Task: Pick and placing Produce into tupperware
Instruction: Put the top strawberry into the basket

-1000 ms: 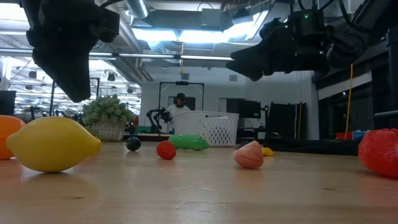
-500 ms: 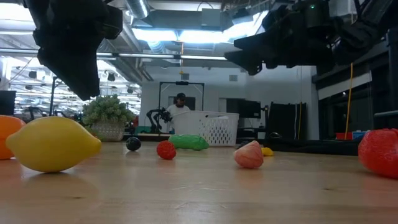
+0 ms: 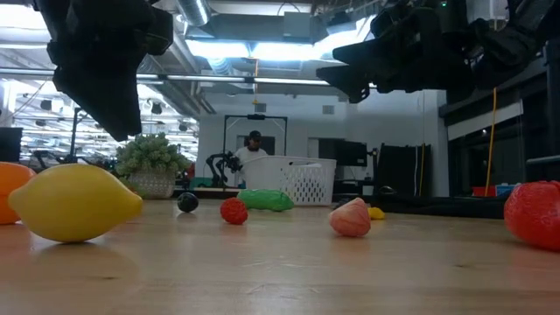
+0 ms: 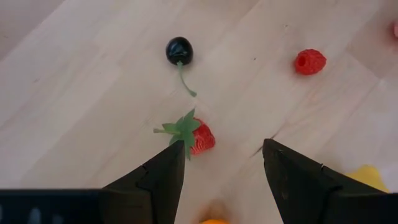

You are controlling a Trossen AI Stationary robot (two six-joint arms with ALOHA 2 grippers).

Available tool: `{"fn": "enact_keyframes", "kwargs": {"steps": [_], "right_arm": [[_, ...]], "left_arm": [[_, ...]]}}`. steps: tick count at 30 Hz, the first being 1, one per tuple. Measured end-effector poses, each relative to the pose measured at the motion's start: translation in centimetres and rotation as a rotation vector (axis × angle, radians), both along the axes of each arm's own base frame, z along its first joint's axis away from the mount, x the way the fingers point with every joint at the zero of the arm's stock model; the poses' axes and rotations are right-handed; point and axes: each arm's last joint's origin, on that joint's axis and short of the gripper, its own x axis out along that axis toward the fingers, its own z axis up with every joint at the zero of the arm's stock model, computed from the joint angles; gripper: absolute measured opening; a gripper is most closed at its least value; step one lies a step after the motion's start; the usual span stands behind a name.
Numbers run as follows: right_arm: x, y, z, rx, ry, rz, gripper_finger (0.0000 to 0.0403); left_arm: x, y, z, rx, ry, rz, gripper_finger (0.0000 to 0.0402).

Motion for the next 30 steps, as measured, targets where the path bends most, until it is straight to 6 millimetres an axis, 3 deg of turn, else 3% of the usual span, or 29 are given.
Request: {"fn": "enact_keyframes", "kwargs": {"steps": [4, 8, 15, 24, 30], "right_arm": [[0.0, 0.1, 0.0, 0.004, 0.005, 0.004, 0.0289], [0.0, 0.1, 0.0, 0.000, 0.004, 0.005, 0.0289], [0.0, 0.1, -0.1, -0.002, 0.012, 0.005, 0.0289], [0.0, 0.1, -0.3, -0.001, 0.036, 0.005, 0.0289], [0.0, 0.1, -0.4, 0.000, 0.039, 0.005, 0.0289]], "left_arm": [[0.0, 0.1, 0.0, -0.012, -0.009, 0.030, 0.0206], [0.0, 0.3, -0.4, -0.062, -0.038, 0.165, 0.0206], [-0.2, 0.9, -2.8, -0.066, -0.022, 0.339, 0.0206], [1.8, 1.3, -5.7, -0.072, 0.001, 0.355, 0.0206], [2.1, 1.5, -7.1, -0.099, 0.081, 0.365, 0.0206]]}}
